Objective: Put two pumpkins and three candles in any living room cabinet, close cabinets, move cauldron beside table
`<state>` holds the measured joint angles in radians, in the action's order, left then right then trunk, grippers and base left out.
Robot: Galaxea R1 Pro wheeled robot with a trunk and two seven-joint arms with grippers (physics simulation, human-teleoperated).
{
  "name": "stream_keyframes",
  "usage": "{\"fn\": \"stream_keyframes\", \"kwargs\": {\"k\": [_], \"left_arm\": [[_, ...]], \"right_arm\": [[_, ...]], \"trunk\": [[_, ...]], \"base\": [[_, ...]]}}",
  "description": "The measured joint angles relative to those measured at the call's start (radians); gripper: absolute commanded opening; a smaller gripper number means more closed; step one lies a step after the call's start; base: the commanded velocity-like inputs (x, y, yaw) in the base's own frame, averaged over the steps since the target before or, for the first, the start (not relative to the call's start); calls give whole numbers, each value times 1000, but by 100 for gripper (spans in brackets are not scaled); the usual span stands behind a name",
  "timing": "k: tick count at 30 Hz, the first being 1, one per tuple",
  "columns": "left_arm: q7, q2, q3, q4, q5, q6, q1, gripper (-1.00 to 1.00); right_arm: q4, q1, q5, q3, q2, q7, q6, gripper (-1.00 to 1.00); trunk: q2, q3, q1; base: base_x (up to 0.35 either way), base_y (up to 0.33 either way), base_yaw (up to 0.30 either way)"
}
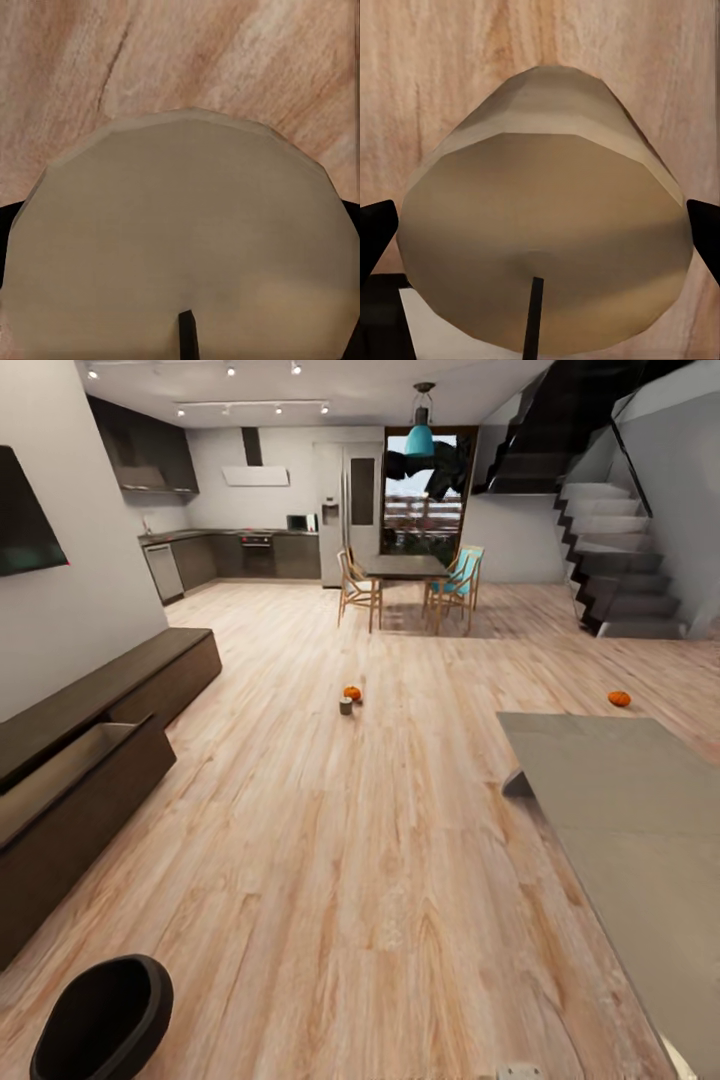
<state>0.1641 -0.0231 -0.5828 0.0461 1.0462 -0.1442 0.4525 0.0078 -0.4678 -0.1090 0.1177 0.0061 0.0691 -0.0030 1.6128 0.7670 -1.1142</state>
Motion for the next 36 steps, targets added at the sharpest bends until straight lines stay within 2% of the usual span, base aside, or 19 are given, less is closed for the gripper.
{"fn": "stream_keyframes", "kwargs": {"k": [19, 25, 36], "left_arm": [[0, 0, 0, 2, 0, -2, 0, -100], [0, -1, 0, 6, 0, -2, 0, -100], [0, -1, 0, 6, 0, -2, 0, -100]], "right_arm": [[1, 0, 0, 0, 2, 0, 0, -100], [1, 0, 2, 0, 4, 0, 0, -100], [22, 18, 13, 4, 3, -3, -15, -100]], "trunk": [[0, 17, 0], [0, 21, 0], [0, 22, 0]], "base": [[45, 0, -242], [281, 0, -173], [329, 0, -9]]}}
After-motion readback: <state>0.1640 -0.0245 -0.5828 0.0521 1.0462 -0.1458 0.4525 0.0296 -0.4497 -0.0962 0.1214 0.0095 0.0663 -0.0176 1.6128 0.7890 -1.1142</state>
